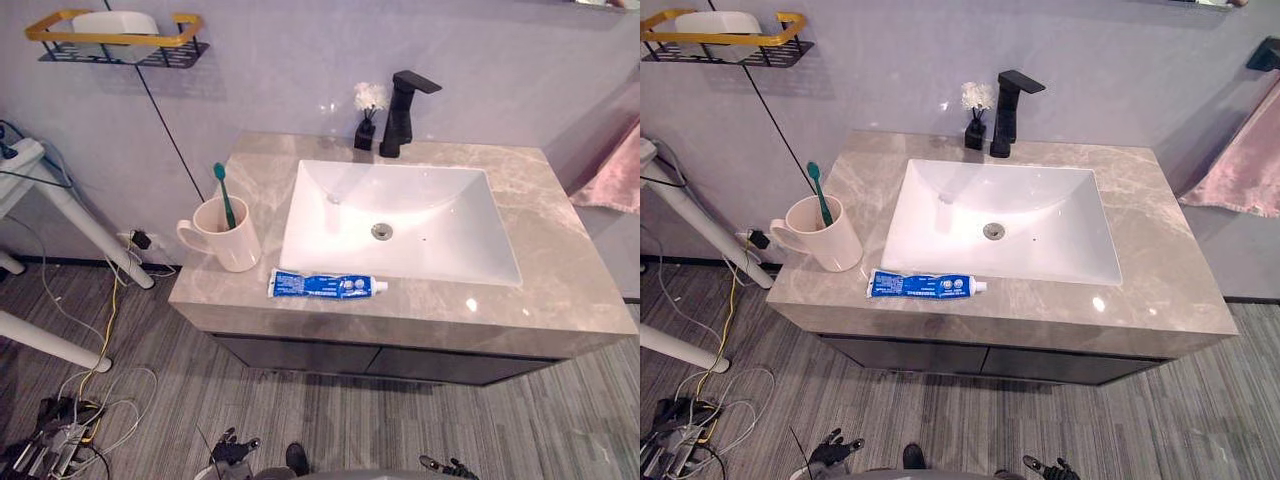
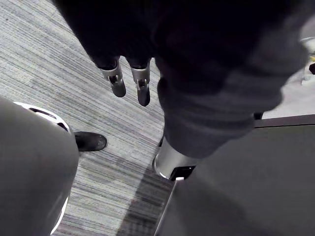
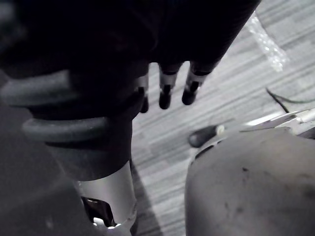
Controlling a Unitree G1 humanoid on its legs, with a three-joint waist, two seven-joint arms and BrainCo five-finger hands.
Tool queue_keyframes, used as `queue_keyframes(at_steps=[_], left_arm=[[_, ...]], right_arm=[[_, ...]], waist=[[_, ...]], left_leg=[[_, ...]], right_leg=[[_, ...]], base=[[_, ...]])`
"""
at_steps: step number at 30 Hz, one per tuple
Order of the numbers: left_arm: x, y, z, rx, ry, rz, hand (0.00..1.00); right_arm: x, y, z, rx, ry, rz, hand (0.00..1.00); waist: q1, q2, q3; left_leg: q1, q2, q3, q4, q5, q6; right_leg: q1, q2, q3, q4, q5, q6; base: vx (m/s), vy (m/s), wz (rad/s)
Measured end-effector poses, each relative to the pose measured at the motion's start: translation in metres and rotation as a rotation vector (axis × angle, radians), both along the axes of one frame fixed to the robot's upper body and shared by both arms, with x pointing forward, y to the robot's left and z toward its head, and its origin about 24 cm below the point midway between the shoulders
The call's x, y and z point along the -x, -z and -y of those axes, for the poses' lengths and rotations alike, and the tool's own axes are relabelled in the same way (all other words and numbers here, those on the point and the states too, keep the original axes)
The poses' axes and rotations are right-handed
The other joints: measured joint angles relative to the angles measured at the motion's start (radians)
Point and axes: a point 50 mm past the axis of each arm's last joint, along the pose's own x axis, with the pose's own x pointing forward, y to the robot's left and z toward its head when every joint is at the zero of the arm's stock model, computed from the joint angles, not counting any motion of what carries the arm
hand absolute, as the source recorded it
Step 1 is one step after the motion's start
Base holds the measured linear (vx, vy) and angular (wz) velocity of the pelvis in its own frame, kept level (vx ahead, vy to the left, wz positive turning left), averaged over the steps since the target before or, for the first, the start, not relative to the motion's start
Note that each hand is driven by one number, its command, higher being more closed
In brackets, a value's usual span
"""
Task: Organize washtable
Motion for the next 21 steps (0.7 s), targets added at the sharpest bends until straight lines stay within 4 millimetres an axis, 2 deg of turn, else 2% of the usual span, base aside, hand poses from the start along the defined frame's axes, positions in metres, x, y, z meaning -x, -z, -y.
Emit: queue_keyframes(at_steps=[2,3,5,7,9,10,12,14,15,17,19,20,21], left_arm=[[0.004,0.001,-0.002,0.018,-0.087,0.005,0.0],[0.004,0.001,-0.002,0.021,-0.109,0.007,0.0],[0.008,0.001,-0.006,0.025,-0.154,0.011,0.0],[0.01,0.001,-0.008,0.024,-0.169,0.01,0.0],[0.013,0.001,-0.009,0.033,-0.183,0.012,0.0],[0.014,0.001,-0.01,0.032,-0.195,0.009,0.0],[0.019,0.001,-0.011,0.031,-0.2,-0.001,0.0],[0.021,0.002,-0.012,0.029,-0.205,-0.005,0.0],[0.025,0.002,-0.014,0.027,-0.232,-0.01,0.0],[0.03,0.003,-0.015,0.027,-0.248,-0.022,0.0],[0.038,0.004,-0.014,0.031,-0.251,-0.049,0.0],[0.043,0.005,-0.012,0.033,-0.241,-0.069,0.0],[0.045,0.006,-0.009,0.042,-0.241,-0.079,0.0]], right_arm=[[0.018,-0.001,0.019,-0.004,0.335,0.008,0.0],[0.024,-0.002,0.026,0.001,0.438,0.018,0.0],[0.044,-0.009,0.057,0.04,0.831,0.085,0.0],[0.057,-0.017,0.08,0.083,1.055,0.152,0.0],[0.065,-0.026,0.102,0.127,1.181,0.205,0.0],[0.067,-0.032,0.115,0.156,1.247,0.231,0.0],[0.068,-0.041,0.132,0.192,1.3,0.274,0.0],[0.07,-0.048,0.145,0.234,1.297,0.279,0.0],[0.061,-0.059,0.159,0.296,1.247,0.314,0.0],[0.046,-0.074,0.173,0.375,1.133,0.361,0.0],[-0.004,-0.131,0.201,0.592,0.829,0.553,0.0],[-0.034,-0.174,0.206,0.731,0.656,0.695,0.0],[-0.053,-0.202,0.202,0.842,0.548,0.769,0.0]], waist=[[0.001,0.0,-0.001],[0.002,0.0,-0.001],[-0.001,-0.003,0.001],[-0.002,-0.008,0.003],[-0.011,-0.011,0.004],[-0.018,-0.012,0.004],[-0.037,-0.008,0.003],[-0.04,-0.008,0.001],[-0.04,-0.007,-0.004],[-0.042,-0.012,-0.011],[-0.053,0.006,-0.027],[-0.055,0.018,-0.036],[-0.051,0.021,-0.041]], left_leg=[[0.0,0.002,-0.003,0.001,0.0,0.0],[0.001,0.002,-0.003,0.001,0.0,0.0],[0.01,0.004,-0.005,0.001,-0.002,-0.002],[0.02,0.001,-0.009,0.001,-0.011,-0.01],[0.022,-0.008,-0.017,0.0,-0.037,-0.012],[0.023,-0.013,-0.035,-0.001,-0.049,-0.024],[0.022,-0.021,-0.044,-0.004,-0.05,-0.022],[0.021,-0.026,-0.044,-0.003,-0.053,-0.018],[0.019,-0.027,-0.045,-0.001,-0.054,-0.015],[0.016,-0.029,-0.046,0.0,-0.055,-0.013],[0.013,-0.029,-0.045,0.0,-0.057,-0.007],[0.014,-0.029,-0.045,0.001,-0.053,-0.001],[0.016,-0.026,-0.053,0.001,-0.053,-0.001]], right_leg=[[0.006,0.003,-0.002,-0.025,0.025,-0.007],[0.007,0.003,-0.002,-0.03,0.029,-0.007],[0.006,0.002,0.001,-0.034,0.045,-0.006],[0.003,-0.004,0.004,-0.034,0.048,-0.003],[-0.007,-0.01,0.006,-0.029,0.042,0.001],[-0.022,-0.02,0.01,-0.015,0.03,0.005],[-0.037,-0.029,0.015,0.008,0.023,0.012],[-0.039,-0.032,0.015,0.01,0.024,0.013],[-0.041,-0.033,0.015,0.008,0.024,0.012],[-0.044,-0.033,0.017,0.007,0.025,0.014],[-0.051,-0.033,0.018,0.008,0.027,0.017],[-0.052,-0.032,0.016,0.007,0.029,0.018],[-0.052,-0.029,0.014,0.007,0.031,0.022]], base=[[-0.02,-0.035,-0.08],[-0.04,-0.035,-0.2],[-0.05,-0.026,-0.29],[-0.06,-0.01,-0.4],[-0.08,0.011,-0.4],[-0.06,0.024,-0.31],[-0.03,0.041,-0.2],[0.02,0.035,-0.05],[0.04,0.012,-0.04],[0.05,-0.001,-0.06],[0.09,-0.015,-0.1],[0.09,-0.033,-0.12],[0.09,-0.064,-0.12]])
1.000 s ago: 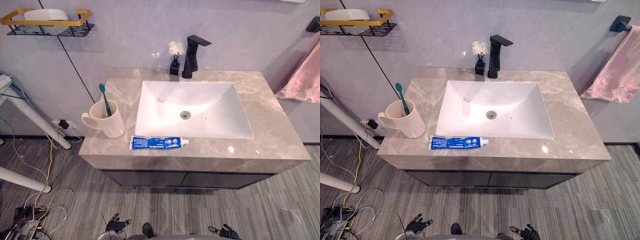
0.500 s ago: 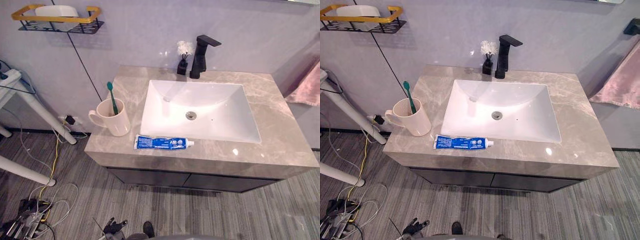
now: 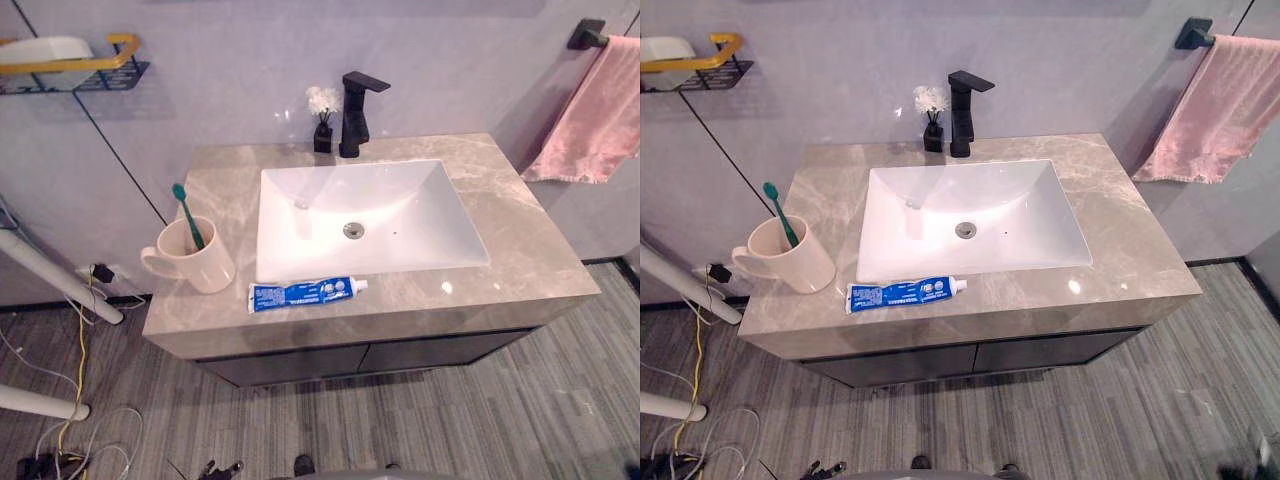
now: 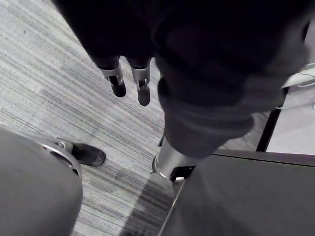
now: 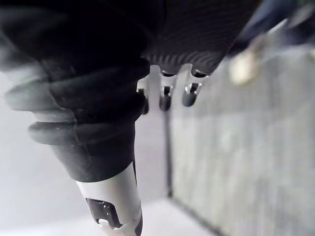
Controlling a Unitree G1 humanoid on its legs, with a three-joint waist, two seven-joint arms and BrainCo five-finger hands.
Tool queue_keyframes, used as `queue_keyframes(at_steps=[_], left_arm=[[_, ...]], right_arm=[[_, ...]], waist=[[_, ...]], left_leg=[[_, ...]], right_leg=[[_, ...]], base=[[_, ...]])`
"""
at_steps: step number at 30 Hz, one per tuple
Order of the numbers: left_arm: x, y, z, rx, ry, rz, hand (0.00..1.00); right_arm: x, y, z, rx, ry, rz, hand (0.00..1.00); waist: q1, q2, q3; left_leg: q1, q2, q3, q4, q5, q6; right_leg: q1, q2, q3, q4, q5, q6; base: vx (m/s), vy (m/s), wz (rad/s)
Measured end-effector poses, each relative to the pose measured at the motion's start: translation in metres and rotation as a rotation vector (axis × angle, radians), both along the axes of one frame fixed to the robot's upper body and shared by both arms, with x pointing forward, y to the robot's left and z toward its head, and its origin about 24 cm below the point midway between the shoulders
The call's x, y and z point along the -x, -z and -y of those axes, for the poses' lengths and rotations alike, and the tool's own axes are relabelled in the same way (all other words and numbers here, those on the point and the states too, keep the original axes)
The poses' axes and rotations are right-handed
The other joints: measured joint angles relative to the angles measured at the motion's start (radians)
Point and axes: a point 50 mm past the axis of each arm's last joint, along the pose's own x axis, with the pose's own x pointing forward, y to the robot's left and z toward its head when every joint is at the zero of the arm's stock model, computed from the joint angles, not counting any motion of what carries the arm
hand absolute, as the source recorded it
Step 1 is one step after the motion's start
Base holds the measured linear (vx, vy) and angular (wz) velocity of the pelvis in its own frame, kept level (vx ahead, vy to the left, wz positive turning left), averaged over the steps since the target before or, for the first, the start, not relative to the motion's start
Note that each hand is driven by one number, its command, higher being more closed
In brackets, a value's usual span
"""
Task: Organize washtable
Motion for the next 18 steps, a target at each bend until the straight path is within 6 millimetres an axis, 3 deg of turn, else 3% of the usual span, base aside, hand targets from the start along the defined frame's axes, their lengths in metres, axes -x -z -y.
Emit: queue_keyframes(at_steps=[1,2,5,9,13,16,18], left_arm=[[0.0,0.0,0.001,0.006,0.002,-0.003,0.0],[-0.001,0.0,0.001,0.005,0.005,-0.002,0.0],[-0.003,-0.002,-0.004,-0.011,0.02,0.005,0.0],[0.0,-0.002,-0.004,-0.015,0.057,-0.006,0.0],[-0.003,-0.002,-0.003,-0.02,0.113,-0.008,0.0],[-0.005,-0.002,-0.003,-0.023,0.147,-0.004,0.0],[-0.007,-0.003,-0.003,-0.025,0.164,-0.001,0.0]], right_arm=[[-0.017,-0.026,-0.009,0.141,-0.048,0.012,0.0],[-0.024,-0.037,-0.015,0.21,-0.055,0.013,0.0],[-0.037,-0.036,-0.027,0.244,-0.03,0.002,0.0],[-0.056,-0.044,-0.037,0.293,-0.092,-0.008,0.0],[-0.093,-0.087,-0.06,0.554,-0.33,-0.037,0.0],[-0.124,-0.119,-0.085,0.717,-0.533,0.025,0.0],[-0.137,-0.129,-0.105,0.777,-0.656,0.062,0.0]], waist=[[0.013,-0.001,-0.007],[0.026,-0.007,-0.011],[0.037,-0.026,-0.02],[0.037,-0.02,-0.023],[0.039,-0.002,-0.03],[0.045,-0.005,-0.028],[0.052,-0.011,-0.024]], left_leg=[[0.0,0.008,-0.011,0.0,0.0,0.001],[-0.001,0.011,-0.015,0.0,-0.001,0.001],[-0.008,0.033,-0.05,0.0,-0.001,0.001],[-0.032,0.035,-0.07,0.054,-0.029,0.015],[-0.075,0.037,-0.121,0.128,-0.053,0.018],[-0.086,0.036,-0.146,0.136,-0.053,0.018],[-0.097,0.033,-0.171,0.136,-0.053,0.018]], right_leg=[[-0.002,0.008,-0.009,0.0,0.001,0.001],[-0.001,0.015,-0.016,0.001,0.002,0.0],[0.001,0.032,-0.041,0.009,0.003,0.0],[0.0,0.031,-0.04,0.018,0.005,0.003],[-0.005,0.028,-0.042,0.018,0.038,0.012],[-0.007,0.029,-0.052,0.018,0.048,0.012],[-0.016,0.029,-0.076,0.018,0.048,0.012]], base=[[0.08,-0.089,-0.05],[0.06,-0.09,0.06],[0.06,-0.1,0.26],[0.05,-0.045,0.04],[0.01,-0.008,-0.03],[-0.04,0.006,0.13],[-0.12,-0.02,0.25]])
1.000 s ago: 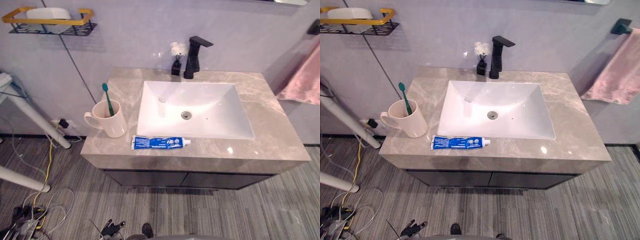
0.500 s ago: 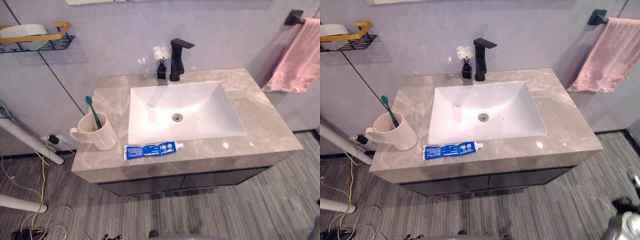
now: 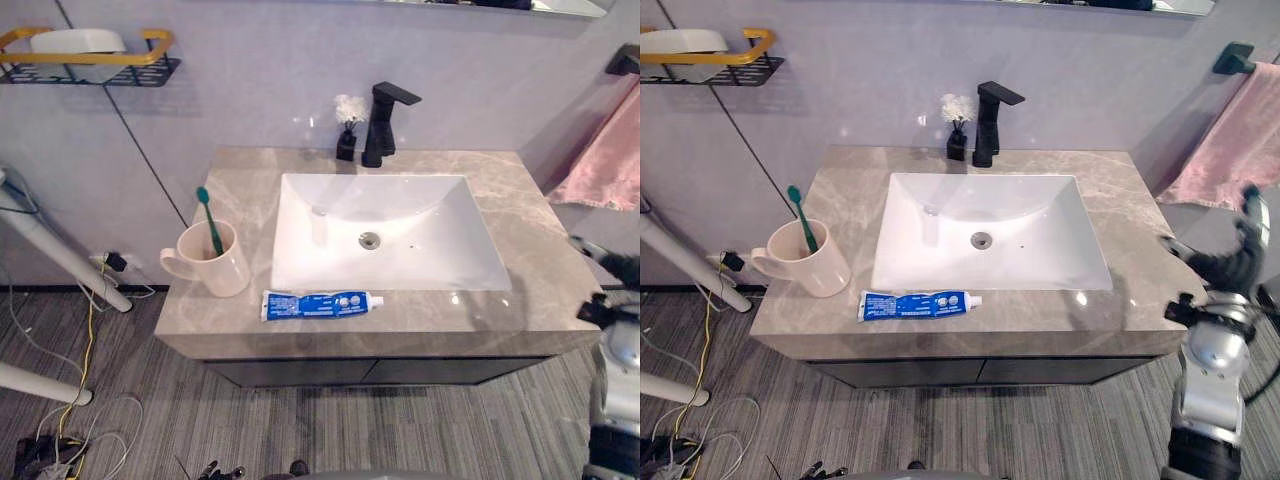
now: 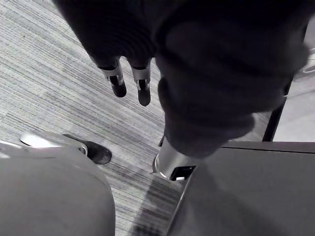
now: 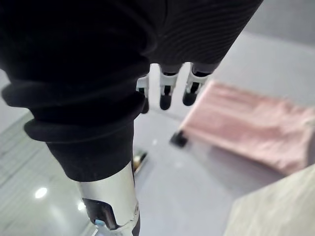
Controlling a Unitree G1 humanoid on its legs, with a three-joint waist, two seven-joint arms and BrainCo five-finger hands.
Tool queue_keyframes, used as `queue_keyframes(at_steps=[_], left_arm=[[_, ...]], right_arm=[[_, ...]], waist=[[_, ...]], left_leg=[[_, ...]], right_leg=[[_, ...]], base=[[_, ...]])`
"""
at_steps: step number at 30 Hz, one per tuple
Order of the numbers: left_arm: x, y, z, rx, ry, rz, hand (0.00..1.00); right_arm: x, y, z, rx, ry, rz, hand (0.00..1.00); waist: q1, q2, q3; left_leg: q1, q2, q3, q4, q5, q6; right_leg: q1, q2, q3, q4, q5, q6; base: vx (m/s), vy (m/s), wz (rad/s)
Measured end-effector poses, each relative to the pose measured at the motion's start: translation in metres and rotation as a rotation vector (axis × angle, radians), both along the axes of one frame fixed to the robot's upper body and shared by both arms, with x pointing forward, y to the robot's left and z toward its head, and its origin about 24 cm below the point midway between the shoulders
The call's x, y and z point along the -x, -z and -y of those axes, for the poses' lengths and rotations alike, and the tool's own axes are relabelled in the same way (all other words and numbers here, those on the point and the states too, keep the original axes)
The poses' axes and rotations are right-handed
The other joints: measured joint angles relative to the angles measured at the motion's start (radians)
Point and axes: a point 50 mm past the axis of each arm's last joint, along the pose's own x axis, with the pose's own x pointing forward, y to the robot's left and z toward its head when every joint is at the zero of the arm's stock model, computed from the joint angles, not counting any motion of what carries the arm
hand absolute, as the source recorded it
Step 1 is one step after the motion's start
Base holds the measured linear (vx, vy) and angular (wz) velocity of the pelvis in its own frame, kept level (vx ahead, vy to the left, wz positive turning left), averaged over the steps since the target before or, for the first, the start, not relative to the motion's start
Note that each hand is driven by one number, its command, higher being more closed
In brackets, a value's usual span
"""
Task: Organize washtable
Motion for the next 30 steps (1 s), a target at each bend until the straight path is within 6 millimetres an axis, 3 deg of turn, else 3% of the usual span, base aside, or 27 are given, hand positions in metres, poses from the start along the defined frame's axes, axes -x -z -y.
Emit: queue_keyframes(at_steps=[3,6,13,20,26,30], left_arm=[[0.0,0.0,0.0,0.002,0.019,0.0,0.0],[0.001,0.0,-0.001,0.01,0.024,0.008,0.0],[0.0,-0.001,-0.004,0.01,0.057,0.023,0.0],[-0.005,-0.003,-0.005,0.009,0.083,0.05,0.0],[-0.003,-0.003,-0.007,0.006,0.089,0.038,0.0],[-0.004,-0.003,-0.009,-0.002,0.121,0.035,0.0]], right_arm=[[-0.017,-0.003,-0.034,0.094,-0.225,-0.049,0.0],[-0.028,-0.003,-0.063,0.176,-0.424,-0.105,0.0],[-0.033,0.012,-0.1,0.225,-0.667,-0.206,0.0],[-0.031,0.026,-0.12,0.274,-0.796,-0.295,0.0],[-0.033,0.026,-0.134,0.322,-0.87,-0.313,0.0],[-0.033,0.028,-0.139,0.316,-0.899,-0.322,0.0]], waist=[[0.027,-0.003,0.005],[0.031,-0.006,0.019],[0.035,-0.022,0.05],[0.054,-0.031,0.064],[0.06,-0.04,0.087],[0.08,-0.051,0.095]], left_leg=[[-0.015,-0.009,-0.026,0.012,0.001,0.001],[-0.033,-0.021,-0.06,0.01,0.019,0.006],[-0.054,-0.031,-0.082,-0.007,0.049,0.01],[-0.067,-0.036,-0.096,-0.008,0.061,0.01],[-0.085,-0.037,-0.105,-0.01,0.074,0.012],[-0.085,-0.041,-0.112,-0.033,0.094,0.013]], right_leg=[[0.001,-0.004,-0.022,-0.001,0.0,0.0],[0.0,-0.01,-0.054,-0.001,0.0,0.0],[-0.019,-0.016,-0.076,-0.002,0.0,0.0],[-0.026,-0.016,-0.088,-0.004,0.0,0.0],[-0.037,-0.014,-0.104,-0.011,0.009,-0.014],[-0.043,-0.017,-0.11,-0.012,0.01,-0.015]], base=[[-0.09,-0.013,0.23],[-0.09,-0.013,0.29],[-0.06,-0.01,0.1],[-0.01,-0.003,0.05],[-0.02,0.001,0.04],[-0.02,0.009,0.05]])
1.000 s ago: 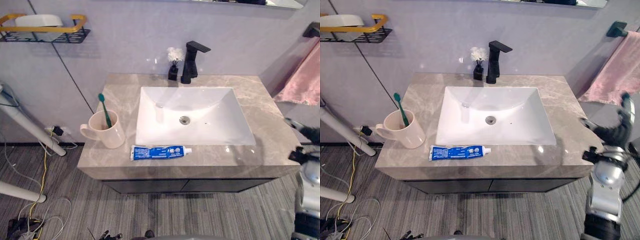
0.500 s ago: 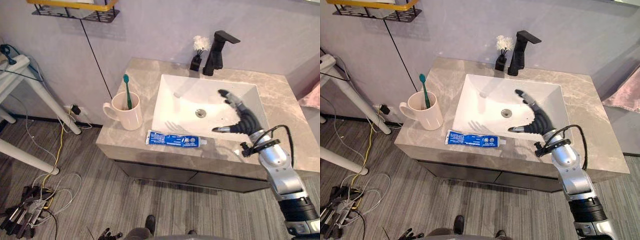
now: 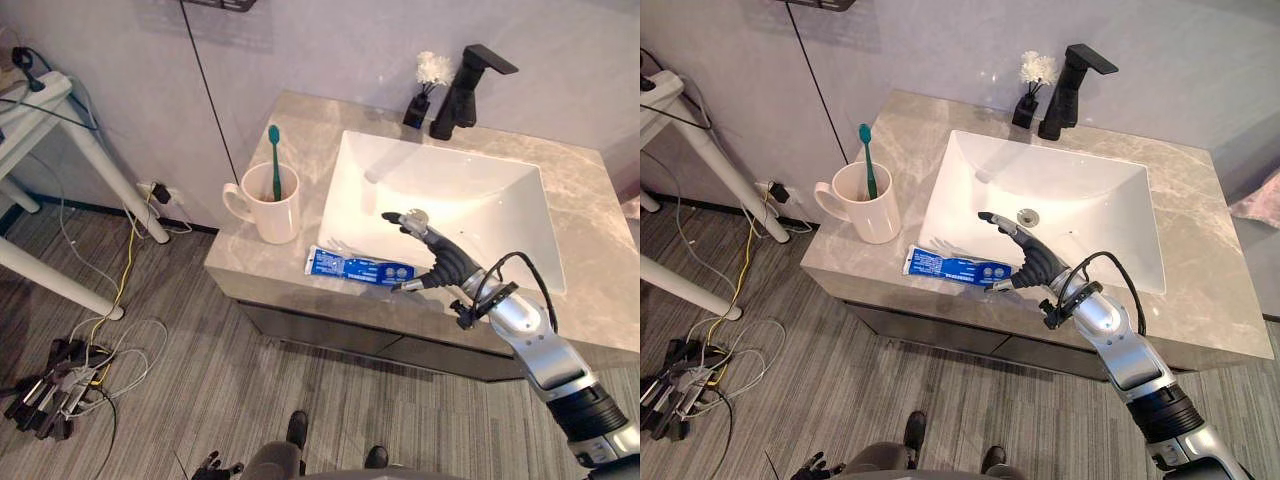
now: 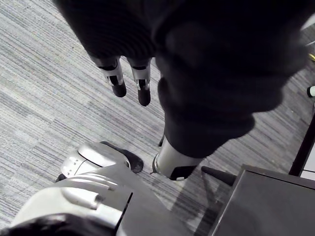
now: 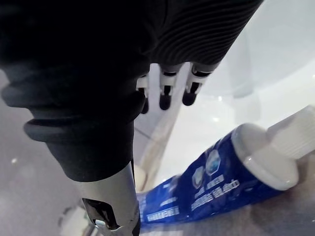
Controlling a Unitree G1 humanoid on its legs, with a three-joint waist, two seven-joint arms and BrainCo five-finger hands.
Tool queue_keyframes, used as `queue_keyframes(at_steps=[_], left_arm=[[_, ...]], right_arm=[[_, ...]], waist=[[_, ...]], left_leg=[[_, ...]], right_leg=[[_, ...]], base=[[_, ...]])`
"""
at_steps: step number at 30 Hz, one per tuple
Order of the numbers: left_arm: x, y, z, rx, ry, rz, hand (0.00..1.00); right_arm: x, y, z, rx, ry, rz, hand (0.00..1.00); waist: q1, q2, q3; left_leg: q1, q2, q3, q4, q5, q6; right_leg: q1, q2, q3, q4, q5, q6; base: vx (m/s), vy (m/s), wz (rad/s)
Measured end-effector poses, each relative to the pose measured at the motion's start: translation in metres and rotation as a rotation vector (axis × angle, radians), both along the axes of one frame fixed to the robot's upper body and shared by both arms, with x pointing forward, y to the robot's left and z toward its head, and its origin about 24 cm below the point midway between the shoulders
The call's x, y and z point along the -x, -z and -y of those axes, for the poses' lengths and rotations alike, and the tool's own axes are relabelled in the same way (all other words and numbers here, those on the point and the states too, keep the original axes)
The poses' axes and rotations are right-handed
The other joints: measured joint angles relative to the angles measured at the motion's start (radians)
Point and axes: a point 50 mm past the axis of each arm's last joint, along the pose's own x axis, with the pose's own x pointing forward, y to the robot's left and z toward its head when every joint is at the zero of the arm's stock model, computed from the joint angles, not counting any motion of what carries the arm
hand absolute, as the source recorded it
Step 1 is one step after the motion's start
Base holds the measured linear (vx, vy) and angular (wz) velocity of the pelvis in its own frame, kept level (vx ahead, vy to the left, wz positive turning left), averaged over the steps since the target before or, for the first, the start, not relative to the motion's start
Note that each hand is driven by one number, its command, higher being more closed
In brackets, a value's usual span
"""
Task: Organize washtable
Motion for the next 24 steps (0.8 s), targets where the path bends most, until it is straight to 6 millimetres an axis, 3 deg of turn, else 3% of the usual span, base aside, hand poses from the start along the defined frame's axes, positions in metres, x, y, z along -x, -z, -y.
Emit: queue_keyframes(at_steps=[6,16,24], left_arm=[[0.001,-0.001,-0.003,-0.007,0.0,-0.002,0.0],[-0.001,-0.001,-0.005,-0.007,-0.029,0.01,0.0],[-0.001,-0.002,-0.007,-0.011,-0.036,0.014,0.0]], right_arm=[[-0.002,0.0,-0.008,0.009,-0.033,-0.001,0.0],[-0.008,0.013,0.003,0.033,0.02,-0.058,0.0],[-0.012,0.018,0.011,0.09,0.058,-0.065,0.0]], waist=[[0.003,-0.015,0.013],[0.026,-0.032,0.026],[0.026,-0.043,0.034]], left_leg=[[-0.006,-0.001,-0.005,-0.016,0.015,-0.003],[-0.012,0.001,-0.013,-0.047,0.036,-0.008],[-0.012,0.002,-0.009,-0.047,0.036,-0.008]], right_leg=[[-0.01,0.0,-0.013,0.0,0.0,0.0],[-0.03,0.001,-0.015,0.0,0.0,0.0],[-0.034,0.001,-0.011,0.002,0.0,0.0]], base=[[-0.02,0.003,0.02],[0.0,0.001,0.01],[0.0,0.0,-0.01]])
